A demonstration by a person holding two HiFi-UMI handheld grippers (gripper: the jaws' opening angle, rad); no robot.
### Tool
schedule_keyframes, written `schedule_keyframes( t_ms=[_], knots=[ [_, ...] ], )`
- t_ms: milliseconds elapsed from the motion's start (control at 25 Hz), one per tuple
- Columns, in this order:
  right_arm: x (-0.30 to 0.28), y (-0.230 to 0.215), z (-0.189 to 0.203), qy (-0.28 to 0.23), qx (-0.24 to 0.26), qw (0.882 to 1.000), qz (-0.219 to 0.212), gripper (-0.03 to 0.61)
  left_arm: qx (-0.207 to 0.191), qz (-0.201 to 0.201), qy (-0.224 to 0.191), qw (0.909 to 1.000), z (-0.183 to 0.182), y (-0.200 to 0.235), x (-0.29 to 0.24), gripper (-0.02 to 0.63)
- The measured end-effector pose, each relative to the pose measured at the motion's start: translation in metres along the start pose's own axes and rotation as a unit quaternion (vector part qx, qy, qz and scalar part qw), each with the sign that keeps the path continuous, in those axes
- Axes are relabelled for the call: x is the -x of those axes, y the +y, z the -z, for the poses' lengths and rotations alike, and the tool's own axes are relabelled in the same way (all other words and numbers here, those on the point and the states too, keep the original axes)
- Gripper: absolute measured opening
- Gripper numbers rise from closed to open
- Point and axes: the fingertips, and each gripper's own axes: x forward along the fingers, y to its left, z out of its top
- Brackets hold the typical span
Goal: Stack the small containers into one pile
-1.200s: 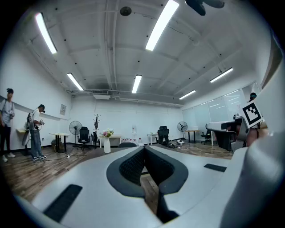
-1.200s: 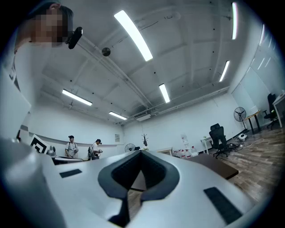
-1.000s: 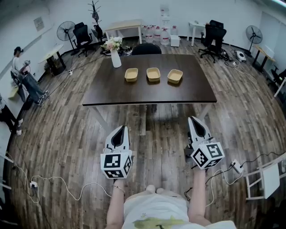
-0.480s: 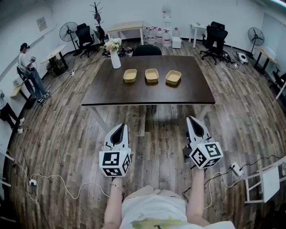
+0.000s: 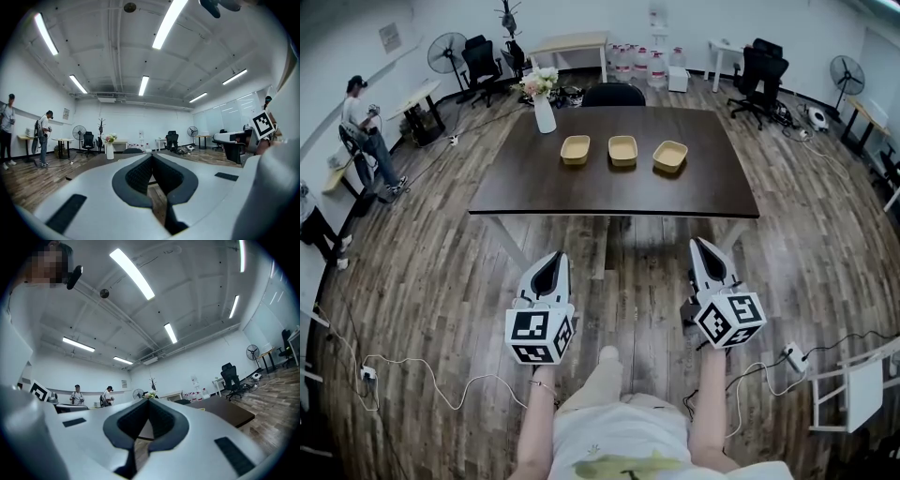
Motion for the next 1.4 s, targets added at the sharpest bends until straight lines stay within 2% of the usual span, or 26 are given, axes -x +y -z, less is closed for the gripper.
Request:
schedule_keyframes(
  t_ms=[880, 1400],
  knots=[
    [-0.164, -0.053, 0.035, 0.028, -0.016, 0.999, 0.038, 0.021, 0.019, 0.060, 0.024, 0.9978, 0.011, 0.077, -0.177, 0.025],
    [-0.197, -0.083, 0.060, 0.047, -0.019, 0.996, 0.077, 0.021, 0.023, 0.107, 0.040, 0.9932, 0.027, 0.076, -0.239, 0.025]
  ],
)
